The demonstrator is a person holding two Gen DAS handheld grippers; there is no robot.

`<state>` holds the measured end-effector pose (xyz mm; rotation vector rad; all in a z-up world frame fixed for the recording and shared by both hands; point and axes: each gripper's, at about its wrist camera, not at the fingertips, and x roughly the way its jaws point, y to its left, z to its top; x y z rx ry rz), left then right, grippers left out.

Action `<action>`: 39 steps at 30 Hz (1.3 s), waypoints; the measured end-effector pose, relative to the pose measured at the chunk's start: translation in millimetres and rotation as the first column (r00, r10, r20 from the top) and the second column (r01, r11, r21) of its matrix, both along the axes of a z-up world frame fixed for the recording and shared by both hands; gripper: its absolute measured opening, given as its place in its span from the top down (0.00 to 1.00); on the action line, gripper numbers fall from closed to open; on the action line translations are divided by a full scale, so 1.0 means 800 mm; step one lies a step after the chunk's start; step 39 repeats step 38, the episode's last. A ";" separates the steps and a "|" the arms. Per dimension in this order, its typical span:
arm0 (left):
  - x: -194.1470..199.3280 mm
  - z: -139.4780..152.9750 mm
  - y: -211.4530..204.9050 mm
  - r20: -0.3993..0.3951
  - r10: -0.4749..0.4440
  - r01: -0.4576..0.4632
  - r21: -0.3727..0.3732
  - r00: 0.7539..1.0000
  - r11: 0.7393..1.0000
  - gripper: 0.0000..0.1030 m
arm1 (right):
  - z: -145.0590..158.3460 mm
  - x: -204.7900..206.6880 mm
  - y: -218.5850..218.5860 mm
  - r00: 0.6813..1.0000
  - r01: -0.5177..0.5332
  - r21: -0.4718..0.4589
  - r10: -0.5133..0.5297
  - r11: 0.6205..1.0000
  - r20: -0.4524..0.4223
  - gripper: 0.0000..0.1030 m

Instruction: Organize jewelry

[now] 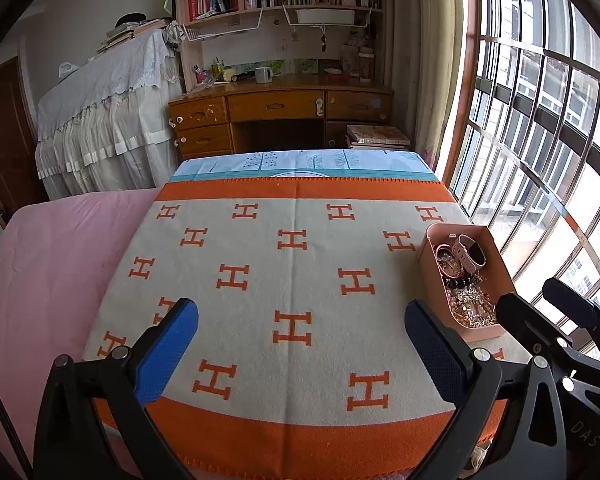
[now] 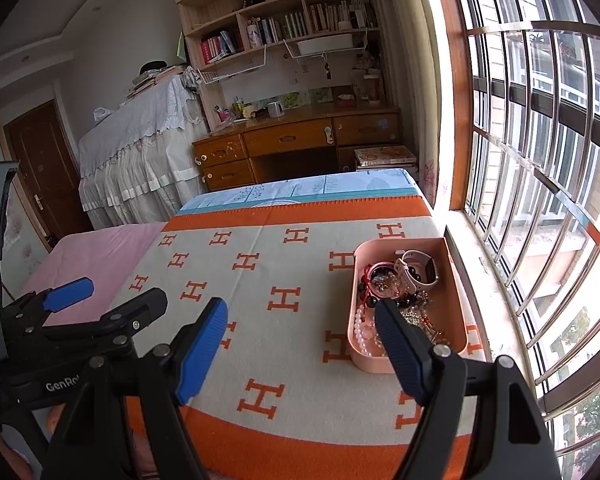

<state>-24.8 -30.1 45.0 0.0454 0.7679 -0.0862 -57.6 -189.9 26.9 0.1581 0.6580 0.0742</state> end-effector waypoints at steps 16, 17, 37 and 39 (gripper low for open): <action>0.001 -0.006 0.002 -0.023 -0.002 0.002 0.009 1.000 1.000 0.01 | -0.019 0.004 -0.002 1.000 -0.001 0.014 0.001 1.000 -0.021 0.25; 0.000 -0.006 0.003 -0.024 -0.002 0.002 0.009 1.000 1.000 0.01 | -0.020 0.004 -0.002 1.000 -0.002 0.016 0.002 1.000 -0.023 0.25; 0.003 -0.013 -0.001 -0.051 -0.017 0.018 0.021 0.999 1.000 0.01 | -0.026 0.002 0.000 0.999 -0.001 0.027 0.002 1.000 -0.035 0.25; 0.003 -0.015 0.000 -0.056 -0.017 0.018 0.019 0.998 1.000 0.01 | -0.027 0.002 0.002 0.999 0.000 0.026 0.001 1.000 -0.039 0.25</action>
